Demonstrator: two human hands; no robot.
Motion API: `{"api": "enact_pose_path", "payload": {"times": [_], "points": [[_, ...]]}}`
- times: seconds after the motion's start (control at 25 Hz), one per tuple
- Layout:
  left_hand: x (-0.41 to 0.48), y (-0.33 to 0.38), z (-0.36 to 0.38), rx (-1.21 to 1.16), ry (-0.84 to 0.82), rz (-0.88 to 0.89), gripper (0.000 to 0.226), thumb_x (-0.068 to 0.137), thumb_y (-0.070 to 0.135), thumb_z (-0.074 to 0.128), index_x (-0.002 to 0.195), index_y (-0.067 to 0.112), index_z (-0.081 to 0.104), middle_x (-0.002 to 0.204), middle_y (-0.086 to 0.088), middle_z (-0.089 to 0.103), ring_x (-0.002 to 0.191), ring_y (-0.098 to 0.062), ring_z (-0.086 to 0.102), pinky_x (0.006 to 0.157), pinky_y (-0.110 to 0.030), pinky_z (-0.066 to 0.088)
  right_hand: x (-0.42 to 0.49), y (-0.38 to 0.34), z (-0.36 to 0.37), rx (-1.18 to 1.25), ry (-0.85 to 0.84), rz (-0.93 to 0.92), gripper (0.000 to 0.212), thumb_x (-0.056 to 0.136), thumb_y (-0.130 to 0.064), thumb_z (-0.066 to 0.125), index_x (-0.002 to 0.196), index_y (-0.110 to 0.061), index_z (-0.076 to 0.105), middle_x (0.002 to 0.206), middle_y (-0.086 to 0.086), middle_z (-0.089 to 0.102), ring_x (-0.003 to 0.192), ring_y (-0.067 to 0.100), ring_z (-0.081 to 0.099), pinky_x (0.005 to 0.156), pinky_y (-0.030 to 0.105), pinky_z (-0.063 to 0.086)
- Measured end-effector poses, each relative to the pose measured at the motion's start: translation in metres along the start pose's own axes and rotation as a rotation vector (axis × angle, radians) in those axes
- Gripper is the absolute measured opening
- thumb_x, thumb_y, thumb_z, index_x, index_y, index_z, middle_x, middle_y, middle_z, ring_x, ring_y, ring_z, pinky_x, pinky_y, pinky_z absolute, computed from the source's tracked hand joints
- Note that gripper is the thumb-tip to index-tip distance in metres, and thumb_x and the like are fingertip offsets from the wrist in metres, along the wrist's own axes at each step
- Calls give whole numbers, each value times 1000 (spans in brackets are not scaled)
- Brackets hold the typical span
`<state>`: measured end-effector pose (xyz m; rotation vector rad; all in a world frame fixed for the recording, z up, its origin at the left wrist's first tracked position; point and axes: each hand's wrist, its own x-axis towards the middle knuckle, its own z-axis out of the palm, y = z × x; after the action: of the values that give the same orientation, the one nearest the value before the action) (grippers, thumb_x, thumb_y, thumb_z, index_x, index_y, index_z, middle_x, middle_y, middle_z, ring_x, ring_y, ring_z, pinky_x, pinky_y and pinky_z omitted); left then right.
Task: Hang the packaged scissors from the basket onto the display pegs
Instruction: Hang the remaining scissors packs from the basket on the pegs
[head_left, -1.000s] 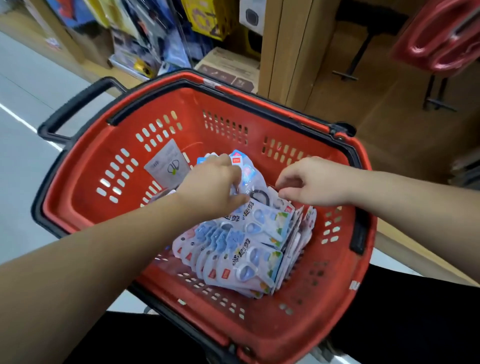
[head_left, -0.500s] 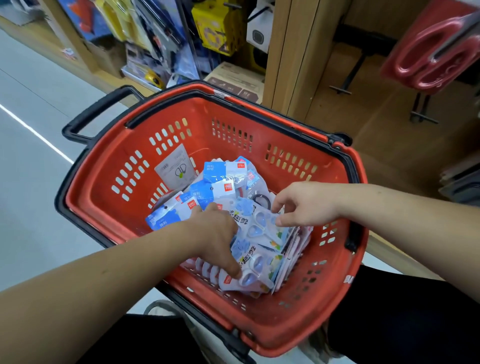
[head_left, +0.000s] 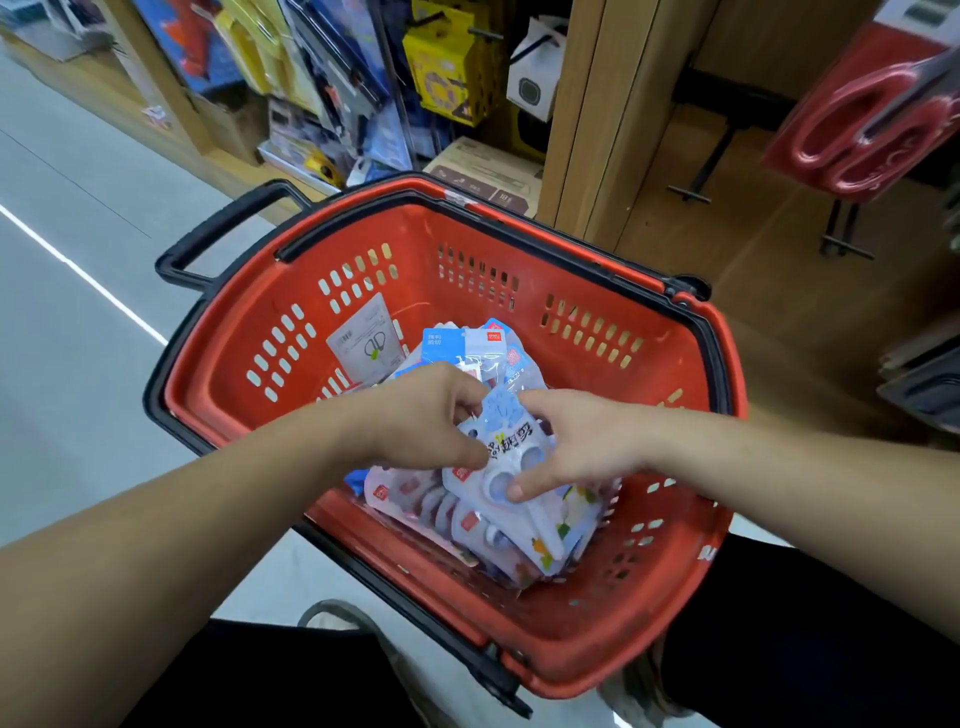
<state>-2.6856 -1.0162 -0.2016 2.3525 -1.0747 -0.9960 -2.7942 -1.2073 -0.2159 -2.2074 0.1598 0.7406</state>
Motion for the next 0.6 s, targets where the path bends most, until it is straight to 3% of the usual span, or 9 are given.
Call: {"api": "enact_pose_path", "payload": {"times": [0.08, 0.16, 0.24, 0.32, 0.4, 0.48, 0.6], "points": [[2, -7, -1, 20, -15, -9, 32, 83, 26, 83, 83, 9, 57, 86, -7, 57, 76, -22, 52, 72, -41, 50, 6, 0, 16, 120, 65, 16, 52, 73, -35, 96, 112, -37, 61, 104, -20, 69, 96, 2, 65, 81, 16, 50], [2, -13, 4, 14, -30, -8, 25, 85, 30, 83, 94, 21, 62, 101, -5, 68, 91, -26, 66, 87, -48, 59, 14, 2, 33, 187, 76, 64, 60, 73, -33, 96, 121, -30, 61, 102, -23, 61, 86, -1, 58, 68, 12, 43], [-1, -19, 0, -25, -55, -57, 50, 82, 41, 87, 124, 35, 60, 122, 4, 67, 111, -20, 68, 95, -44, 58, 19, 6, 41, 210, 105, 104, 76, 70, -33, 96, 134, -21, 58, 101, -18, 57, 79, 1, 54, 63, 15, 40], [-5, -27, -7, 90, -142, -163, 82, 73, 49, 93, 142, 37, 49, 124, 7, 65, 110, -16, 68, 93, -35, 57, 19, 10, 33, 251, 193, 103, 53, 71, -20, 95, 116, -22, 66, 85, -17, 67, 69, -1, 60, 58, 16, 43], [-9, -33, -6, 249, -211, -271, 90, 67, 51, 96, 140, 32, 47, 109, 9, 64, 94, -14, 66, 86, -31, 55, 15, 15, 16, 337, 297, 102, 41, 73, -6, 92, 105, -19, 70, 79, -13, 73, 62, -3, 64, 57, 17, 47], [-9, -33, 5, 292, -234, -289, 97, 65, 52, 97, 143, 29, 44, 122, 8, 58, 107, -18, 61, 94, -31, 52, 8, 19, 5, 394, 306, 123, 39, 74, 0, 90, 104, -18, 71, 83, -9, 77, 64, 0, 68, 59, 19, 52], [-4, -28, 23, 189, -209, -149, 92, 70, 38, 97, 143, 29, 43, 134, 8, 57, 117, -19, 59, 98, -31, 50, 9, 21, 10, 388, 242, 150, 42, 75, -1, 90, 108, -18, 71, 93, -3, 79, 80, 13, 72, 67, 29, 57]]}}
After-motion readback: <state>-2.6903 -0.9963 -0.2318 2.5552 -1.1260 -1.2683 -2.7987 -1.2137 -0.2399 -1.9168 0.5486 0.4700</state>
